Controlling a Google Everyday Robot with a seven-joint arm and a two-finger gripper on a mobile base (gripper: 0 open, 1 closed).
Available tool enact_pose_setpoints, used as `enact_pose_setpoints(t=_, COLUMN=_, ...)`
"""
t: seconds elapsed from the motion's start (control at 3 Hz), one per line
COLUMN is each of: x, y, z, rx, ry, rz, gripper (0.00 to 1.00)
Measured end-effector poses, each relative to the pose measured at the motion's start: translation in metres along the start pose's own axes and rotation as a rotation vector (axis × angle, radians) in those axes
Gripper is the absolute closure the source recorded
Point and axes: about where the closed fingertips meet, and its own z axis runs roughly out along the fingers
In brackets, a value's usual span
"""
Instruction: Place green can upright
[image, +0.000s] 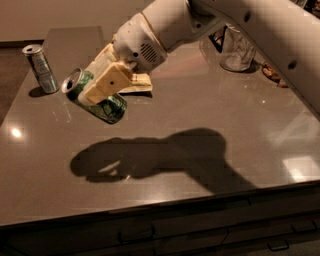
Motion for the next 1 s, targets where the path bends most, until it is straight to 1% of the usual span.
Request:
enact_pose_setpoints(t=0.33, x=0.013, y=-0.009, z=-0.008, rx=0.037, ry=-0.135, rz=0.079, gripper=1.0)
enact_pose_setpoints(t=0.67, x=0.027, y=-0.016, z=-0.013, rx=0.095, ry=-0.212, rz=0.115, gripper=1.0)
enact_pose_setpoints(t=1.0, x=0.04, y=-0.022, z=-0.016, rx=0.154, ry=-0.287, rz=0.124, gripper=1.0)
